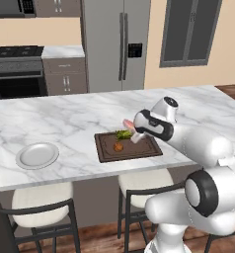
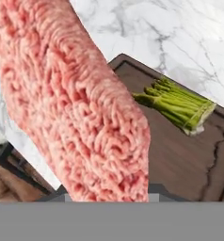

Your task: Create a steak meal by picking up the steak and asparagus from the tray and placing them on the plate. Leave the tangerine on the tray.

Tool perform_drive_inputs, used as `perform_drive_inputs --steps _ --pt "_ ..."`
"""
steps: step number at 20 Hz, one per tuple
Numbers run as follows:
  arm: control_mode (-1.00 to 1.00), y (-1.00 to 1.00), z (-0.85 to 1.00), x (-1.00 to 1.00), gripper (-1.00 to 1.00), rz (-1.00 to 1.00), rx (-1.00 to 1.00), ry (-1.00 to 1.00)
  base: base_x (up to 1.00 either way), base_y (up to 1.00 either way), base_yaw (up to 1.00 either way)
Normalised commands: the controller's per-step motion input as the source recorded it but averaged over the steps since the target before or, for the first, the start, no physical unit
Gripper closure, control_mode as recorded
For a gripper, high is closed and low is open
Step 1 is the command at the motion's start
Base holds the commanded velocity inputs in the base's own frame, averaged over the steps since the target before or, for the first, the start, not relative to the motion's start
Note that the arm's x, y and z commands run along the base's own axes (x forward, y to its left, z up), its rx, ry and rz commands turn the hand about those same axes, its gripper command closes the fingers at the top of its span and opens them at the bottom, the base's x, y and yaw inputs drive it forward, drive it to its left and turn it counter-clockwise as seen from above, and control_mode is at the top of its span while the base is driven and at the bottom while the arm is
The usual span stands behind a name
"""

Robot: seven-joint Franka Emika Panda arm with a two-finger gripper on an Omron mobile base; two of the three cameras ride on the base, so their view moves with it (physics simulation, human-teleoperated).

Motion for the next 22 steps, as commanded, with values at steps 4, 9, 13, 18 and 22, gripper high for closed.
perform_drive_inputs --steps 4,9,13,18,22 --pt "-1.00 0.52 0.61 -0.10 1.00 0.17 0.10 0.04 0.00 0.00 0.00" --pt "-1.00 0.76 0.28 -0.07 1.00 0.14 0.03 0.11 0.00 0.00 0.00" --pt "-1.00 0.97 0.04 -0.13 1.00 0.09 -0.02 0.09 0.00 0.00 0.00" --pt "-1.00 1.00 0.00 -0.11 1.00 0.03 -0.12 0.03 0.00 0.00 0.00" --pt "-1.00 1.00 -0.04 0.00 1.00 0.00 -0.14 0.02 0.00 0.00 0.00"
